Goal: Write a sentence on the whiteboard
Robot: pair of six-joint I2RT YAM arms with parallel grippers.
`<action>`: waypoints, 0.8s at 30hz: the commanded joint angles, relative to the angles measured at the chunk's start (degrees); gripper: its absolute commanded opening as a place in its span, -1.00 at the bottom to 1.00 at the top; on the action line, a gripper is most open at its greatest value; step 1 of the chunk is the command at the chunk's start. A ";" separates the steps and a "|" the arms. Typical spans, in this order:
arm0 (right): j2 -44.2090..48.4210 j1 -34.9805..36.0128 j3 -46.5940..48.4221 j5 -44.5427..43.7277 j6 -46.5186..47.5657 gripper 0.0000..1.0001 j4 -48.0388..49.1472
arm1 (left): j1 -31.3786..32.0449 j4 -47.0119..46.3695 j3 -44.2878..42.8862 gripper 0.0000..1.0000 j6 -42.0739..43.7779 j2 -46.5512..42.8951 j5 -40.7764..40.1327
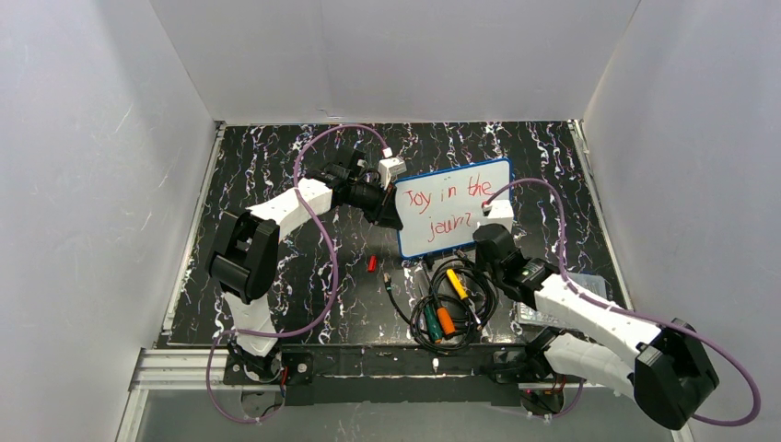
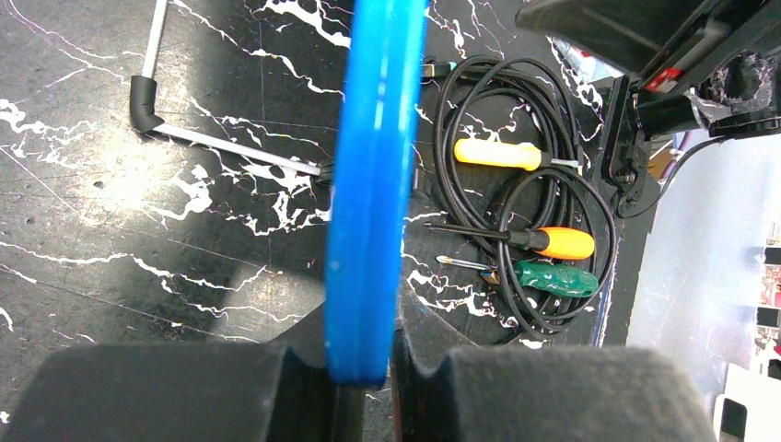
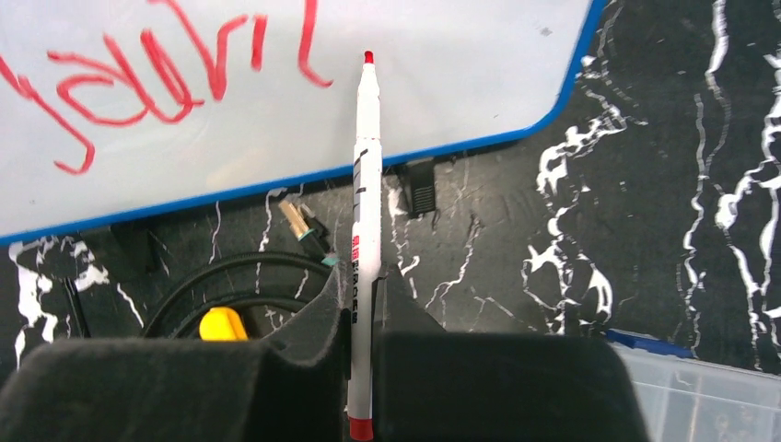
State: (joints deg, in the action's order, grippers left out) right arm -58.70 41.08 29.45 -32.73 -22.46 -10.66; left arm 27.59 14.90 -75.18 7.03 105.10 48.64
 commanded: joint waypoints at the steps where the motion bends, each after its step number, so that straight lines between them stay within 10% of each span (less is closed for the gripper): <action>1: 3.96 -2.57 3.06 -1.41 1.95 -0.97 -0.55 | 0.35 0.92 -2.16 -1.00 1.30 -3.75 1.78; 24: 7.40 -10.41 -1.43 14.83 6.58 -0.97 5.73 | 0.35 1.32 -2.28 -1.00 1.34 -3.54 2.07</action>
State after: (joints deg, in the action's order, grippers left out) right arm -50.63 30.85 28.21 -20.01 -16.91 -8.45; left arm 27.59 15.03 -75.20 7.09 105.10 48.75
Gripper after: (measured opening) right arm 0.102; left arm 0.083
